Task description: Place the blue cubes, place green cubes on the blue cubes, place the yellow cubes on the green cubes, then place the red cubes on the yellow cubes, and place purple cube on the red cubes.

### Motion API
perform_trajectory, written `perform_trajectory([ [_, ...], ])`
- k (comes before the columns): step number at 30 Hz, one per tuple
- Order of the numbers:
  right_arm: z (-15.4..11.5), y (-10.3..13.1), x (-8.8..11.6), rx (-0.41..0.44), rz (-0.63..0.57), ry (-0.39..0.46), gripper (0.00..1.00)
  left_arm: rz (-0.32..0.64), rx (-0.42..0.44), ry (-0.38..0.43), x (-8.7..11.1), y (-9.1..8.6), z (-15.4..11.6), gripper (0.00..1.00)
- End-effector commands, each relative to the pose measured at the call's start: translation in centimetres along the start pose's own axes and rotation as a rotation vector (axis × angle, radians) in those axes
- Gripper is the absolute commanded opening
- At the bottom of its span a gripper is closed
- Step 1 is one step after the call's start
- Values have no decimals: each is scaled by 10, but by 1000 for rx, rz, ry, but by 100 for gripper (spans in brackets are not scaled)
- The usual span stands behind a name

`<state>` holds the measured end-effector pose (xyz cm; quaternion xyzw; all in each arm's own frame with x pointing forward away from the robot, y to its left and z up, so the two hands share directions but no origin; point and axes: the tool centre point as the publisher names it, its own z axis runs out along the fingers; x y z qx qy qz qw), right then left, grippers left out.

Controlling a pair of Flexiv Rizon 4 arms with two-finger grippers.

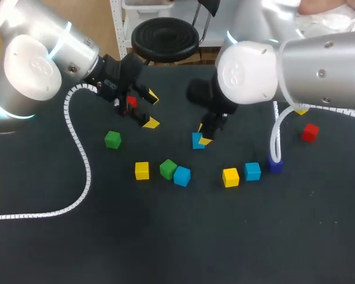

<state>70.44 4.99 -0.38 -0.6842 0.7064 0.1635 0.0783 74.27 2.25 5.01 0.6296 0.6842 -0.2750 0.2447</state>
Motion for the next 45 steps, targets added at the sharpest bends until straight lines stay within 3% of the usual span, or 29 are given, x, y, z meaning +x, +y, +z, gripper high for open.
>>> perform_trajectory([
  [1, 1, -3, -1, -7, -1, -2, 0, 1, 2, 0, 0, 1, 0, 100],
  [45, -6, 4, 1, 21, 24, 10, 0, 1, 2, 0, 0, 1, 0, 100],
])
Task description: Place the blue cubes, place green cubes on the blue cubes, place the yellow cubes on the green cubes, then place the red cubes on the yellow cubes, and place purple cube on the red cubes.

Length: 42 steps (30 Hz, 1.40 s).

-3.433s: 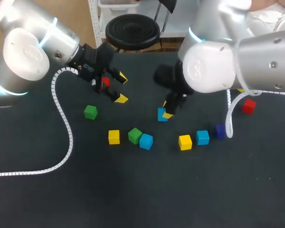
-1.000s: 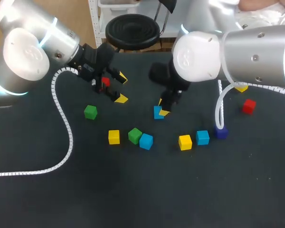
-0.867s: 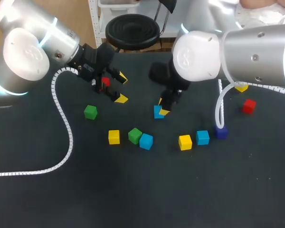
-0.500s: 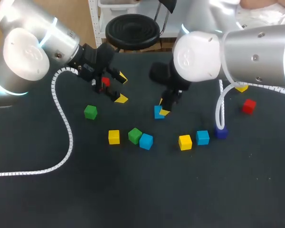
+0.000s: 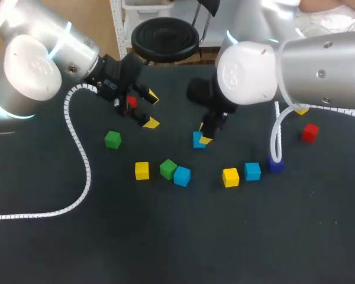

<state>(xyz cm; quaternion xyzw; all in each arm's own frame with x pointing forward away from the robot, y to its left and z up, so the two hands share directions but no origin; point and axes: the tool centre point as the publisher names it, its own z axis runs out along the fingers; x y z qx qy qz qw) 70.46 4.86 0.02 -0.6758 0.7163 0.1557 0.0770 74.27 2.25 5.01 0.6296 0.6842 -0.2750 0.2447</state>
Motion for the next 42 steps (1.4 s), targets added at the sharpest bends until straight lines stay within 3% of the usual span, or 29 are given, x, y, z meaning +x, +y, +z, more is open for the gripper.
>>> perform_trajectory([
  [1, -3, 4, 1, 8, -1, 0, 0, 1, 2, 0, 0, 1, 0, 100],
  [42, 5, -6, 1, -8, -13, 4, 0, 1, 2, 0, 0, 1, 0, 100],
])
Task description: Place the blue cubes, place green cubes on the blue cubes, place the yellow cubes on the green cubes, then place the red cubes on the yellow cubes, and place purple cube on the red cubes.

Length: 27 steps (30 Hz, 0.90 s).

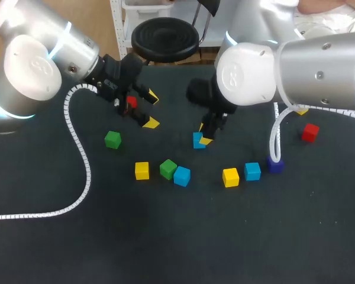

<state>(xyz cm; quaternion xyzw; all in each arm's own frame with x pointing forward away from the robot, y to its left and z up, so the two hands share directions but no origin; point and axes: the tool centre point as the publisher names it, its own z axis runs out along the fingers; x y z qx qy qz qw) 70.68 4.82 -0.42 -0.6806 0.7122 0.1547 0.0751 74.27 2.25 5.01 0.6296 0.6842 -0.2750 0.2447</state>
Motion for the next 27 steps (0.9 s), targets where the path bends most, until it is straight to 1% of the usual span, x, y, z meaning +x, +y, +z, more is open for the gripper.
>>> perform_trajectory([
  [1, 1, -3, 0, -5, 0, -1, 0, 1, 2, 0, 0, 1, 0, 100],
  [19, 4, -2, -1, -16, 3, -3, 0, 1, 2, 0, 0, 1, 0, 100],
  [20, 4, -2, -1, -17, 3, -3, 2, 1, 2, 0, 0, 1, 0, 100],
  [21, 4, -2, -1, -19, 4, -3, 14, 1, 2, 0, 0, 1, 0, 100],
  [22, 4, -2, -1, -20, 4, -3, 21, 1, 2, 0, 0, 1, 0, 100],
  [23, 4, -2, -1, -21, 3, -3, 34, 1, 2, 0, 0, 1, 0, 100],
  [24, 4, -2, -1, -22, 3, -4, 41, 1, 2, 0, 0, 1, 0, 100],
  [25, 4, -2, -1, -23, 3, -5, 45, 1, 2, 0, 0, 1, 0, 100],
  [26, 4, -3, -1, -23, 3, -6, 55, 1, 2, 0, 0, 1, 0, 100],
  [27, 3, -3, -1, -22, 3, -6, 87, 1, 2, 0, 0, 1, 0, 100],
])
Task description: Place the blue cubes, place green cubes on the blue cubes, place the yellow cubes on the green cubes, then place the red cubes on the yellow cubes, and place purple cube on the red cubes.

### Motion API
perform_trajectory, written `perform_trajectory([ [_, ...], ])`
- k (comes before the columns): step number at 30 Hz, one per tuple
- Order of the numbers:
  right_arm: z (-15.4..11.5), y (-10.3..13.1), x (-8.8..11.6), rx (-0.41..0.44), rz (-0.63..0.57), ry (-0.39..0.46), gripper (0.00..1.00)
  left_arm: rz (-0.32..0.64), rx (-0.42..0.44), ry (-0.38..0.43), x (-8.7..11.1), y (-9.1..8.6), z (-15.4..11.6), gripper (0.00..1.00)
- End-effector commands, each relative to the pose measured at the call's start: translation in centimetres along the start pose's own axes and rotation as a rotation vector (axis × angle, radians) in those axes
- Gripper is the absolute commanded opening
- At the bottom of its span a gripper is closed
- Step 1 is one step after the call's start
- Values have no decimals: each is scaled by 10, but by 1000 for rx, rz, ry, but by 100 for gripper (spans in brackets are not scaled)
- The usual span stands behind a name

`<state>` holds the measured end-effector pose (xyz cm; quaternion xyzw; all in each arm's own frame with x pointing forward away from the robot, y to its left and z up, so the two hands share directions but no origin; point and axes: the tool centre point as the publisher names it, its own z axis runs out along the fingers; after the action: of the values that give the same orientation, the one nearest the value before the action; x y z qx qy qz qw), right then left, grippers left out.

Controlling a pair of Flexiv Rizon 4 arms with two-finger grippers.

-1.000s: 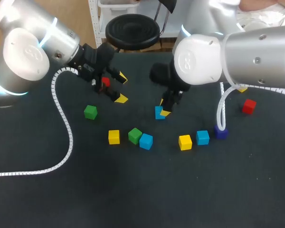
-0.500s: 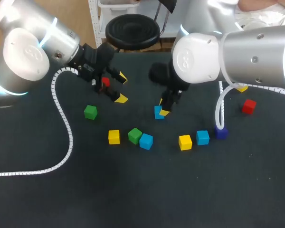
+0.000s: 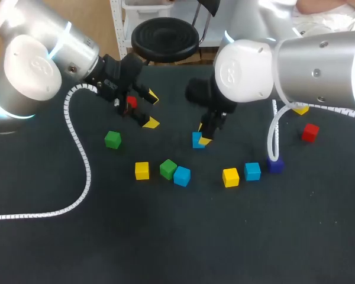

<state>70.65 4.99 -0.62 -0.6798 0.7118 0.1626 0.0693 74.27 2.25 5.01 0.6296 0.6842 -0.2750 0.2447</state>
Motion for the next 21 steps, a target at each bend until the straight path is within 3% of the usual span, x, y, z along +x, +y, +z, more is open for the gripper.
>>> perform_trajectory([
  [1, 0, -3, 0, -3, -1, -4, 97, 1, 2, 0, 0, 1, 0, 100],
  [12, -16, 3, 9, 16, -8, -13, 100, 1, 2, 0, 0, 1, 0, 100],
  [21, -39, 27, 22, 36, -8, 26, 100, 1, 2, 0, 0, 1, 0, 100],
])
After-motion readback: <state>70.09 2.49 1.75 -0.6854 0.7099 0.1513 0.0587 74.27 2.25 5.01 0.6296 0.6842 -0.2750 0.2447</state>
